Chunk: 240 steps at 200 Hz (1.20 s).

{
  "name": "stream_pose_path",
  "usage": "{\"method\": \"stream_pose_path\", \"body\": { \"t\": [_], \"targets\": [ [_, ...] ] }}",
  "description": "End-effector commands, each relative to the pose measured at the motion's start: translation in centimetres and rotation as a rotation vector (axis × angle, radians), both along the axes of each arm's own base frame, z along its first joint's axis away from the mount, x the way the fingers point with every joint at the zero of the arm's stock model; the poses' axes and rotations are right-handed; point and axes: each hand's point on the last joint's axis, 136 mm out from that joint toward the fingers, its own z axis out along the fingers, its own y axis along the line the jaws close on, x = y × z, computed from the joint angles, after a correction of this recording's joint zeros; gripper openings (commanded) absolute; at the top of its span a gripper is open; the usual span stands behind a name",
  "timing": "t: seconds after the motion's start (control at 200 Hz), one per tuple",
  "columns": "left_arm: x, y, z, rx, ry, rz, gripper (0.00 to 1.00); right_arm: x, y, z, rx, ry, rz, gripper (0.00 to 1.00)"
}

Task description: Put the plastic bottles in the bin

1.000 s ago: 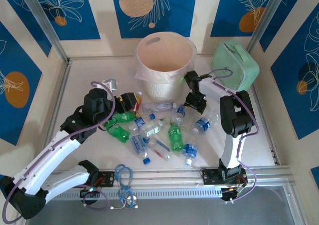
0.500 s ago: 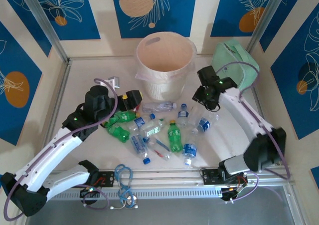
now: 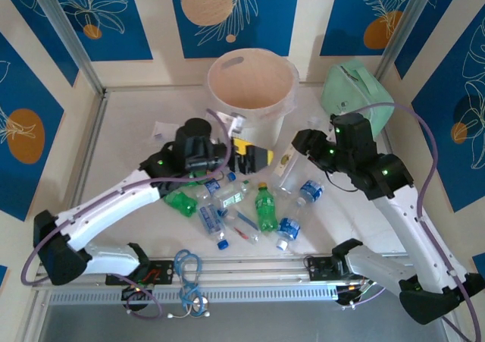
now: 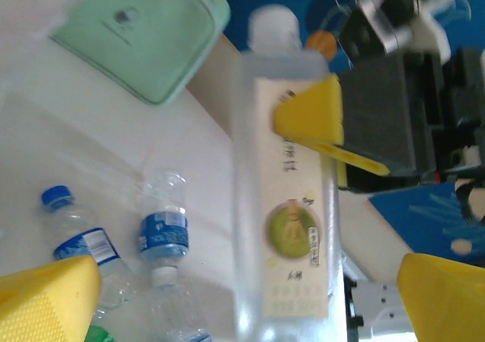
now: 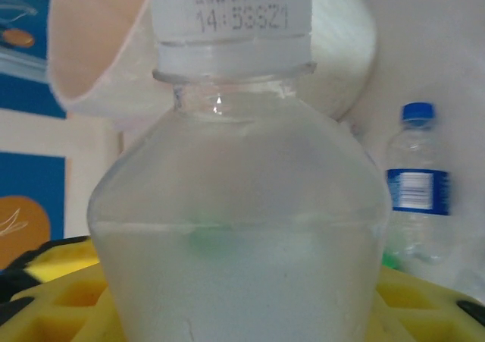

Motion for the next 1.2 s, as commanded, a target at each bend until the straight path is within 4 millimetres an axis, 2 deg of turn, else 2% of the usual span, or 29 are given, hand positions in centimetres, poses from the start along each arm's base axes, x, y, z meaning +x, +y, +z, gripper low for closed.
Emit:
{"method": "stream_pose_path", "body": {
  "t": [0.0,0.11,0.265,0.605,0.76,0.98,1.085,1.14,1.195],
  "targets": [
    [-1.6,-1.2,1.7,0.018,-0.118,-0.083,1.0,0.2,2.8,4.0,0.107,-0.085,0.087,0.53],
    [-1.8,-1.1,0.8,0.058,-0.125,-0.079,1.0,0.2,4.1,5.5,0.134,-0.114,0.125,0.53],
    [-1.9,-0.5,0.2,0.086,-0.136,-0.063,0.99,0.6,4.9,6.2,0.15,-0.126,0.139,0.53],
    [-1.4,-0.5,0.0,0.088,-0.14,-0.03,0.75,0.2,5.9,6.4,0.151,-0.138,0.149,0.53],
    [-1.4,-0.7,-0.2,0.096,-0.14,-0.036,0.6,0.0,5.7,6.4,0.155,-0.141,0.142,0.54],
    [-0.5,0.1,0.1,0.127,-0.18,0.023,0.56,0.0,5.2,5.8,0.152,-0.14,0.122,0.57],
    [0.0,0.4,0.1,0.162,-0.196,0.043,0.58,0.0,4.3,5.8,0.136,-0.144,0.092,0.67],
    [0.5,0.7,0.2,0.185,-0.206,0.065,0.58,0.0,3.1,5.6,0.107,-0.137,0.056,0.77],
    [1.1,0.9,0.3,0.203,-0.214,0.093,0.58,-0.1,1.5,5.4,0.076,-0.125,0.005,0.83]
  ]
}}
